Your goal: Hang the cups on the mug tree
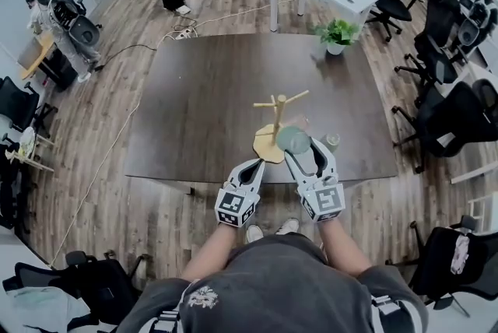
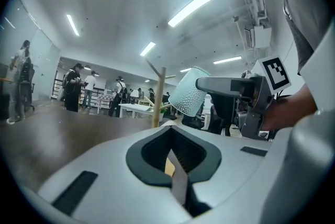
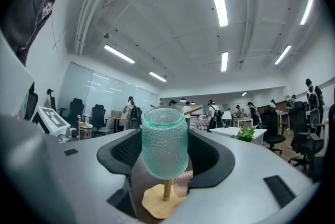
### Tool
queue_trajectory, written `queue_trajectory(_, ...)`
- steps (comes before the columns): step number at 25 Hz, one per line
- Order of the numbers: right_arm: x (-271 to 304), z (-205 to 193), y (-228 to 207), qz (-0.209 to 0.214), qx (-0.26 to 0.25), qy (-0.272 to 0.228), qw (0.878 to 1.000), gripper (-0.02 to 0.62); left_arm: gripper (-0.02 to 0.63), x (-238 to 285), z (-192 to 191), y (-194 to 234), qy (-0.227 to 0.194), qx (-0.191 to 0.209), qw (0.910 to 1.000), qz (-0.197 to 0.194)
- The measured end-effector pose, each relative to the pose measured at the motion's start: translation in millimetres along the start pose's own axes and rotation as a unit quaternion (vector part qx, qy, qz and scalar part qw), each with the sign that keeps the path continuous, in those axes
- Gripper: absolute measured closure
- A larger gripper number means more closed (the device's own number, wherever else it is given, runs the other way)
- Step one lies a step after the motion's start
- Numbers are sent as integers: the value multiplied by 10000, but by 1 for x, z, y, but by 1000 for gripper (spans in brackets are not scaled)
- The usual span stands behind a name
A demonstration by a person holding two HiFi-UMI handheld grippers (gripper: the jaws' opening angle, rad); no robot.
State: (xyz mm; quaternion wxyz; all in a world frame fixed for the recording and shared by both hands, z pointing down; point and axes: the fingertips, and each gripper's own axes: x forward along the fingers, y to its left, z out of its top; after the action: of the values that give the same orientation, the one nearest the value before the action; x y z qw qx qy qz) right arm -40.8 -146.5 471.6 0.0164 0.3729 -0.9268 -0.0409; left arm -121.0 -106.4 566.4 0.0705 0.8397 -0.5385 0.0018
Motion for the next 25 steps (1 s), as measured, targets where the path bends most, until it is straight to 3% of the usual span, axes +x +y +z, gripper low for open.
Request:
queue_trajectory(13, 24, -41, 10, -29, -87, 597, 9982, 307, 600, -17, 0, 23, -77, -83, 9995, 282)
queue_trajectory(18, 26, -45, 12, -113, -224, 604, 9979, 307, 600, -21, 8, 31, -262, -231, 9988, 332)
queue_trajectory(25, 20, -56, 16, -247, -190, 809, 9962, 308, 600, -28, 2, 32, -191, -269, 9989, 334)
